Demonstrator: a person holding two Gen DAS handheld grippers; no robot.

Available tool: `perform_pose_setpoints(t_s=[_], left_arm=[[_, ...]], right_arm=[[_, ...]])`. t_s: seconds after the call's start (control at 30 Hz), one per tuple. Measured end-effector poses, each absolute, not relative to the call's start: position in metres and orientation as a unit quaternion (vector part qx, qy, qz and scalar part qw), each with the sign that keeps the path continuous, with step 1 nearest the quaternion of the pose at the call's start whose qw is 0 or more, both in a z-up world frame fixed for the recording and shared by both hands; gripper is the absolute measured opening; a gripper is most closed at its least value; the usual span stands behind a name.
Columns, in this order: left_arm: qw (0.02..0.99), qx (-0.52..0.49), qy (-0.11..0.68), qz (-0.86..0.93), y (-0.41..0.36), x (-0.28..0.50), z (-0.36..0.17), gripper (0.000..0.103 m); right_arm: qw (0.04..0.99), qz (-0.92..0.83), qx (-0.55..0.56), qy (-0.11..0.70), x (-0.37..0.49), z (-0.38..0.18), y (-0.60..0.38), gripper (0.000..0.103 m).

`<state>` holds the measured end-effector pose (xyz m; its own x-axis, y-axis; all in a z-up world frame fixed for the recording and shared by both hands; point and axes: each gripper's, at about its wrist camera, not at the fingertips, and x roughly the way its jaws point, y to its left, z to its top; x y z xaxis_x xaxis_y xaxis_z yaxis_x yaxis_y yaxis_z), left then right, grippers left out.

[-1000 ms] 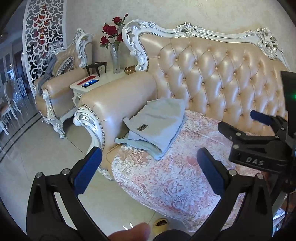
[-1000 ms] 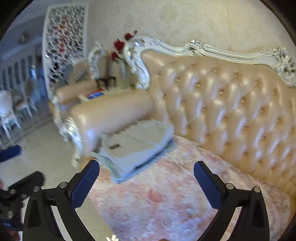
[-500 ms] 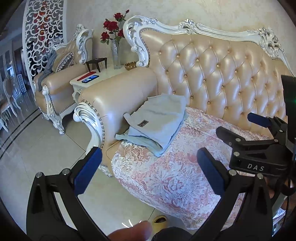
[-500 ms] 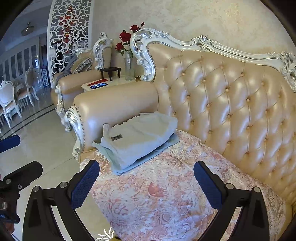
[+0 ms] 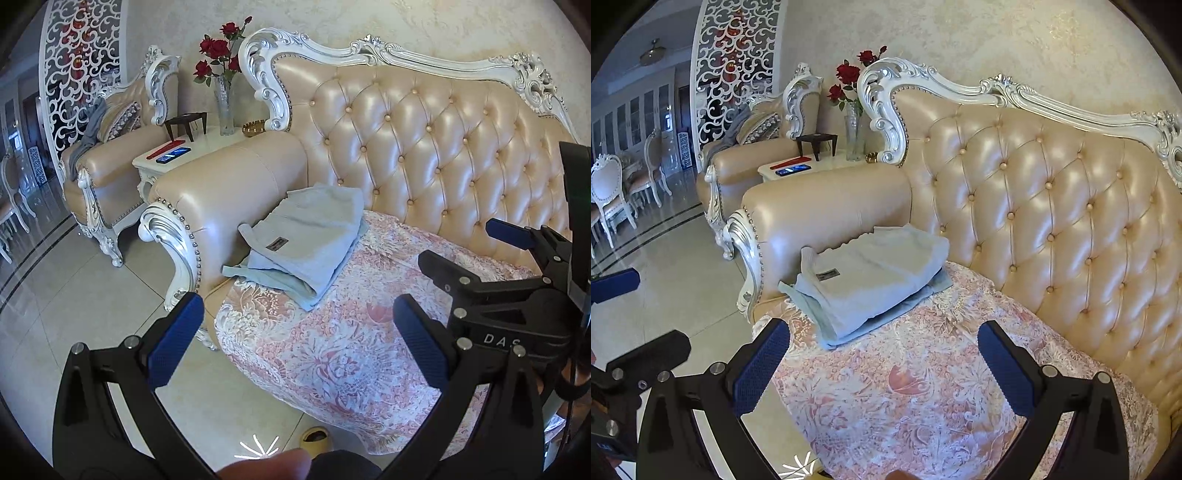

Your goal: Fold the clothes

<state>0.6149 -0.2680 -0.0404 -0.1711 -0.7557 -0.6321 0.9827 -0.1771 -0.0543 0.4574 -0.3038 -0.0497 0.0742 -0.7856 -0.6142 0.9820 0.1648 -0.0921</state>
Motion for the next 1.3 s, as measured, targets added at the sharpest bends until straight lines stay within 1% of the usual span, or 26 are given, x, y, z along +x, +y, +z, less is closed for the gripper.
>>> perform_pose_setpoints(t_s=[0.57, 0.73, 0.83, 0.97, 1.3], left_arm=[[0.595, 0.237, 0.235, -0.731, -0.2714, 0.6099, -0.0391, 0.103], [0.596, 0.217, 0.247, -0.733, -0.2724, 0.6146, -0.0394, 0.103], [0.594, 0.211, 0.238, -0.739, -0.2704, 0.6137, -0.0375, 0.102], [0.6, 0.211, 0.23, -0.737, -0.2709, 0.6143, -0.0378, 0.102], [0.597, 0.217, 0.238, -0.735, -0.2752, 0.6118, -0.0429, 0.102]], right_arm=[[0.707, -0.627, 0.177, 0.275, 0.4566, -0.0451, -0.3069, 0.103], [0.706, -0.626, 0.188, 0.272, 0.4546, -0.0481, -0.3098, 0.103], [0.709, -0.627, 0.19, 0.261, 0.4528, -0.0485, -0.3087, 0.103], [0.722, -0.617, 0.192, 0.249, 0.4528, -0.0491, -0.3059, 0.103], [0.715, -0.625, 0.186, 0.253, 0.4539, -0.0508, -0.3088, 0.103]])
